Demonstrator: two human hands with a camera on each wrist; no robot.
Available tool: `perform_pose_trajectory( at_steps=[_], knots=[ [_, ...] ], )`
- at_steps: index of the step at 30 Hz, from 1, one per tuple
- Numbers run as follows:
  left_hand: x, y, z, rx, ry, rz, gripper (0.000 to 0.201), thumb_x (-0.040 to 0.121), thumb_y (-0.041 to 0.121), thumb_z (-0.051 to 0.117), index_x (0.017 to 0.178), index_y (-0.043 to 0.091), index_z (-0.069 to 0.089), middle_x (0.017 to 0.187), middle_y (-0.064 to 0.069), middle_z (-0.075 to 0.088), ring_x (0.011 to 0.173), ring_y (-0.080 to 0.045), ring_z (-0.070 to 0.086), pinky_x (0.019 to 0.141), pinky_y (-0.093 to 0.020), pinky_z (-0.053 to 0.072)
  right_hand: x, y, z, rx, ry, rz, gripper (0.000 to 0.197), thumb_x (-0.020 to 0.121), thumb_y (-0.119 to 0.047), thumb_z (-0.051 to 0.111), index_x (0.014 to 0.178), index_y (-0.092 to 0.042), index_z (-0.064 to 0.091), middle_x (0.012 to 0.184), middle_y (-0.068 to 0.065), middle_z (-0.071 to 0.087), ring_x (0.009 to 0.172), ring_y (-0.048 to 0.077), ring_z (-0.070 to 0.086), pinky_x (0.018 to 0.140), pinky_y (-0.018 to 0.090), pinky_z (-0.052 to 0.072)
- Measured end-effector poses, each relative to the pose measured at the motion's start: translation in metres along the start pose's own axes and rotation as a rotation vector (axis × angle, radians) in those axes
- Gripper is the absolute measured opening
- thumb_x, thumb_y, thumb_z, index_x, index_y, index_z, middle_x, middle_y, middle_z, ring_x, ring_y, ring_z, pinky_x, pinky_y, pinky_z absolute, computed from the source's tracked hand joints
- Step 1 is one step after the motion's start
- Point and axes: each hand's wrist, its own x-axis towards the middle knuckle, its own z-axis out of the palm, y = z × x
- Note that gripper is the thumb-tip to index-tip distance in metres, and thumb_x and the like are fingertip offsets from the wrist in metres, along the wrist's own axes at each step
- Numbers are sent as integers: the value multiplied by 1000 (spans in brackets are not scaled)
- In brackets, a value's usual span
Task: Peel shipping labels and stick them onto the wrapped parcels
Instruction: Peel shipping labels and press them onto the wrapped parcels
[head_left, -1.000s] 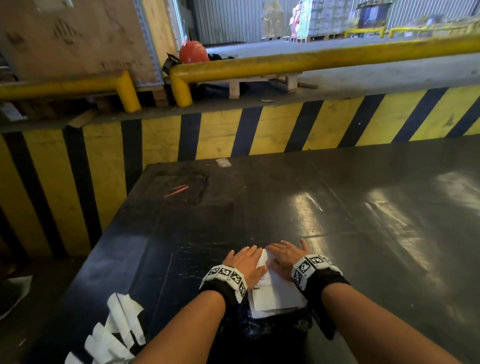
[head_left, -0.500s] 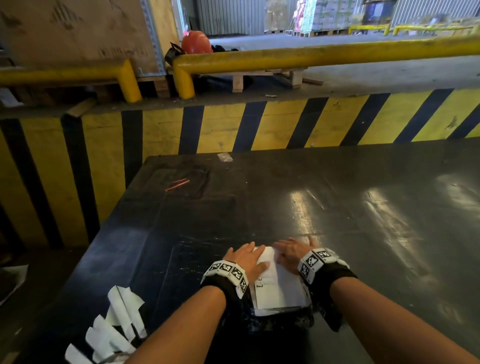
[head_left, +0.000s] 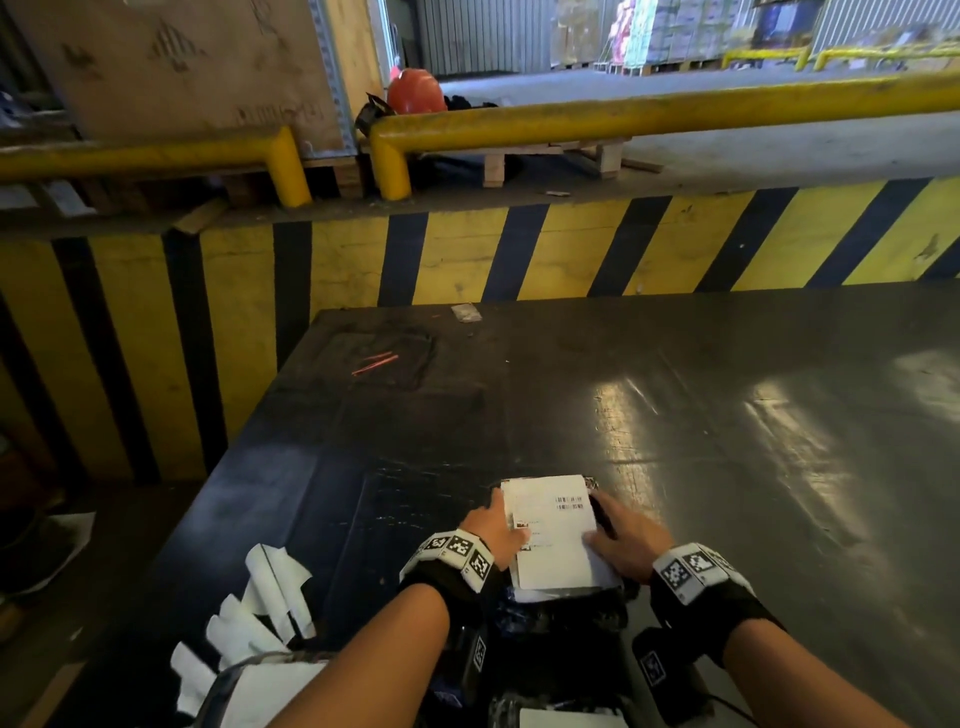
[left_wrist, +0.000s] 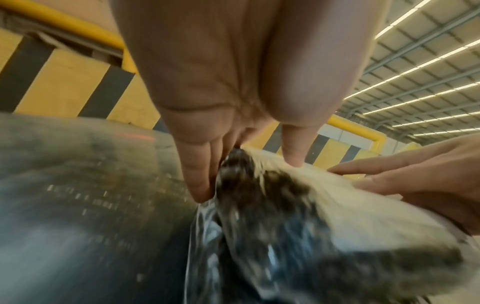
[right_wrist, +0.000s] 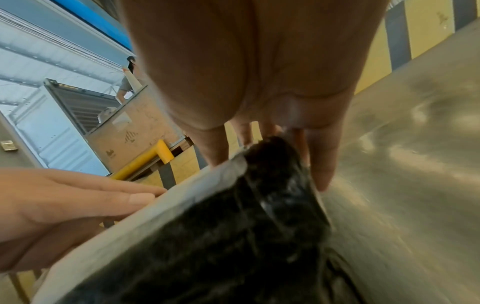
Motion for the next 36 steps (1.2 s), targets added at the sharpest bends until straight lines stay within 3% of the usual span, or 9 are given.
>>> perform_pose_trajectory(
  at_steps=[6,14,19,25,29,36],
  knots=[
    [-4,-3,19,-103,79,-55,78,95,34,47,150,11,-3,155,-12,25,136,-32,36,111,-39,34,-12,4,17,183,62,26,57,95,-24,47,146,-22,22,147,3,39,131,24,43,107,31,32],
    [-12,0,19,-234,224,-60,74,89,35,58,148,17,18,140,-8,49,128,-30,46,107,-40,39,-27,-5,20,324,176,54,56,94,-21,49,145,-19,26,146,4,41,130,23,43,106,28,32],
    [-24,1,17,-228,324,-90,85,86,43,60,150,15,12,146,-9,42,133,-31,39,107,-40,34,-43,-8,23,375,267,58,58,94,-21,50,146,-18,25,143,5,45,130,23,44,101,23,33],
    [-40,0,10,-264,340,-59,62,81,48,63,133,19,49,131,-6,59,122,-31,51,102,-42,42,-50,-11,21,422,277,56,51,92,-22,52,141,-21,36,135,5,54,121,23,51,97,26,36],
    [-48,2,4,-284,322,-47,65,78,51,64,133,20,50,130,-5,59,120,-30,53,101,-44,43,-54,-17,14,396,285,81,48,92,-23,53,138,-23,41,131,3,57,118,23,53,96,28,38],
    [-75,17,-24,-233,387,-4,55,86,43,61,133,17,51,132,-7,58,122,-29,53,98,-35,42,-59,-32,-4,384,326,73,48,92,-23,53,138,-19,42,134,7,55,122,28,51,101,31,37]
  ],
)
